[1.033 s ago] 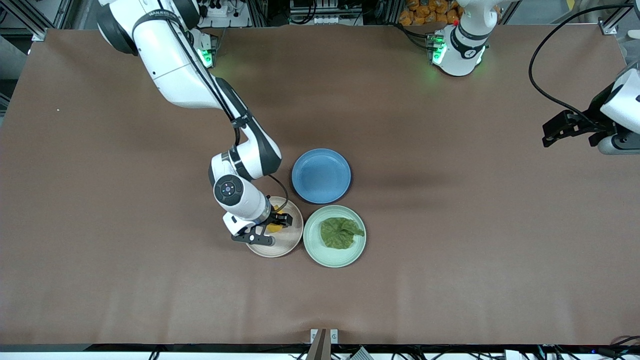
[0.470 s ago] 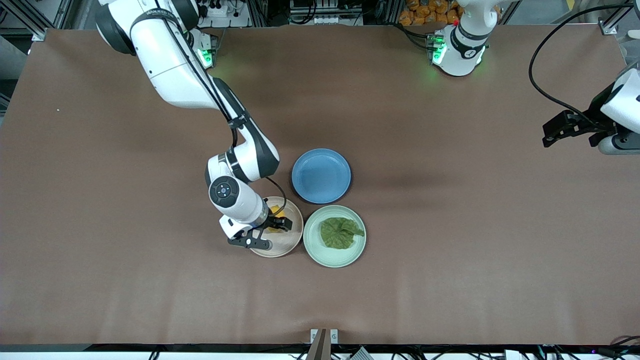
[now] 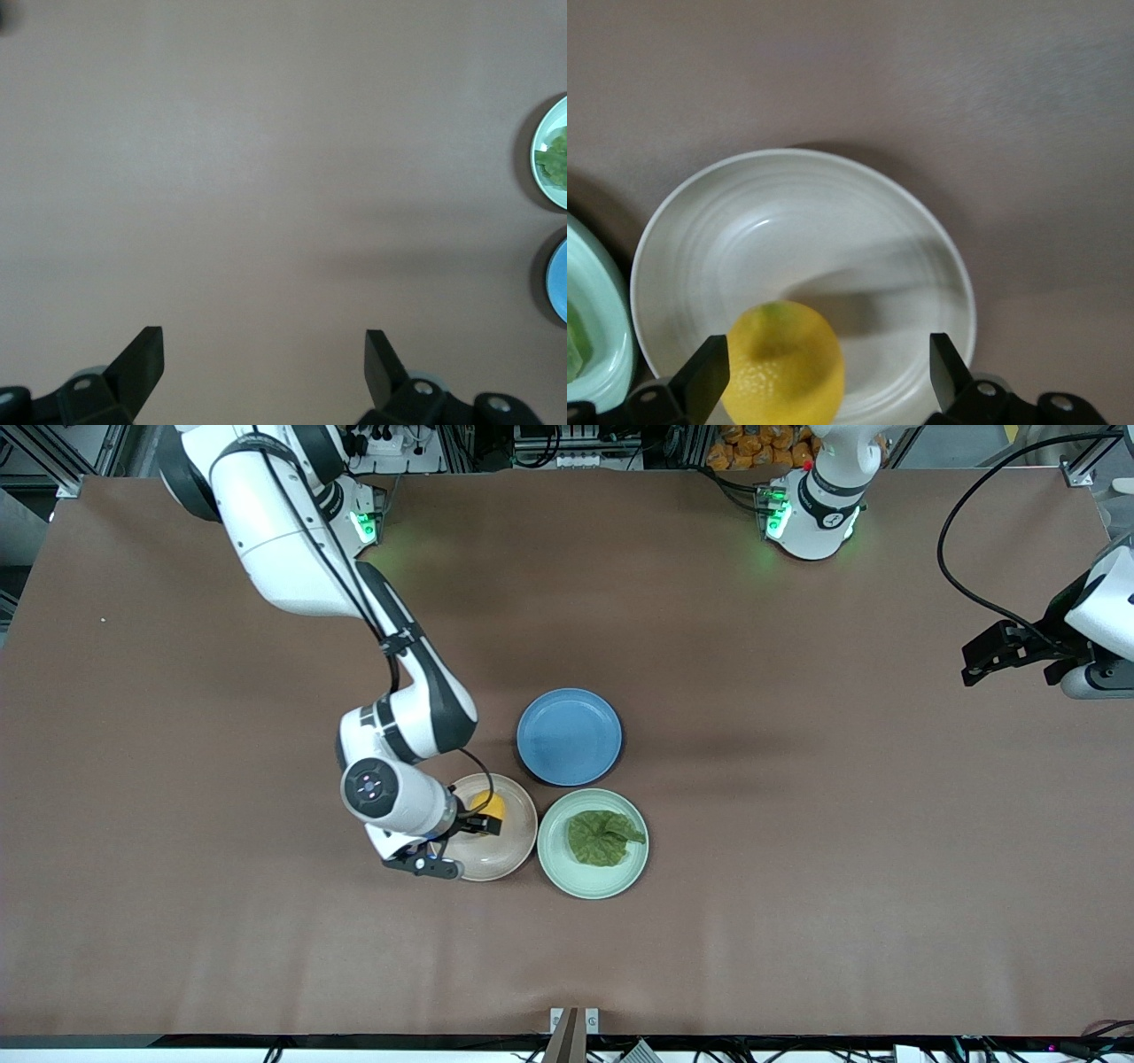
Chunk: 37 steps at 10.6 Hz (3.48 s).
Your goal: Place lemon and lettuce in plates
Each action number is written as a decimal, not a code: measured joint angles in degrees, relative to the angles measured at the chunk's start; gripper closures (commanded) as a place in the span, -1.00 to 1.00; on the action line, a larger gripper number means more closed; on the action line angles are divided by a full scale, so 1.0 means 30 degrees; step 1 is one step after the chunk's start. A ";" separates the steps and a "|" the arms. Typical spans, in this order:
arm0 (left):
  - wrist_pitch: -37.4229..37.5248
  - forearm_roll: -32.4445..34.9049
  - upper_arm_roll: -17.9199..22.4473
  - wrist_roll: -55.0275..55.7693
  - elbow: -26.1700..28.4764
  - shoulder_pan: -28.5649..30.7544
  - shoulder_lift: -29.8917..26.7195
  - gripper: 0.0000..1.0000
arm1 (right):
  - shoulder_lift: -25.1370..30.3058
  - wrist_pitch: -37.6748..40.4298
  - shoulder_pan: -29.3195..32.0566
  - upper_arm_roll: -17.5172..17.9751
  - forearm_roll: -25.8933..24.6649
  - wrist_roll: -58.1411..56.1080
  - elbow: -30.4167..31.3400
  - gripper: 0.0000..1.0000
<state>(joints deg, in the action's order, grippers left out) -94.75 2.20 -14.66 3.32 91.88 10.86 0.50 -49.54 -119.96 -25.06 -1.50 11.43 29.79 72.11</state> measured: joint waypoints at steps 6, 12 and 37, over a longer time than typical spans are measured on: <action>-0.0001 0.0000 0.0002 0.0000 0.0001 0.0019 0.0003 -1.00 | 0.0093 0.2822 0.1827 -0.0153 -0.0068 -0.2276 -0.0756 -1.00; -0.0060 0.0000 0.0006 0.0000 -0.0064 0.0037 0.0034 -1.00 | 0.0989 0.5373 0.3529 -0.0343 -0.2063 -0.5742 -0.0906 -1.00; 0.0986 0.0001 -0.0249 0.0000 -0.0817 0.0272 -0.0004 -1.00 | 1.4788 1.2017 0.8920 0.0558 -0.3561 -1.1344 0.3856 -1.00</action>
<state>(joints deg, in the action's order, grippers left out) -91.79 2.20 -15.41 3.32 89.43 11.67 0.49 -5.17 -83.91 1.70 0.17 0.75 -4.24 83.68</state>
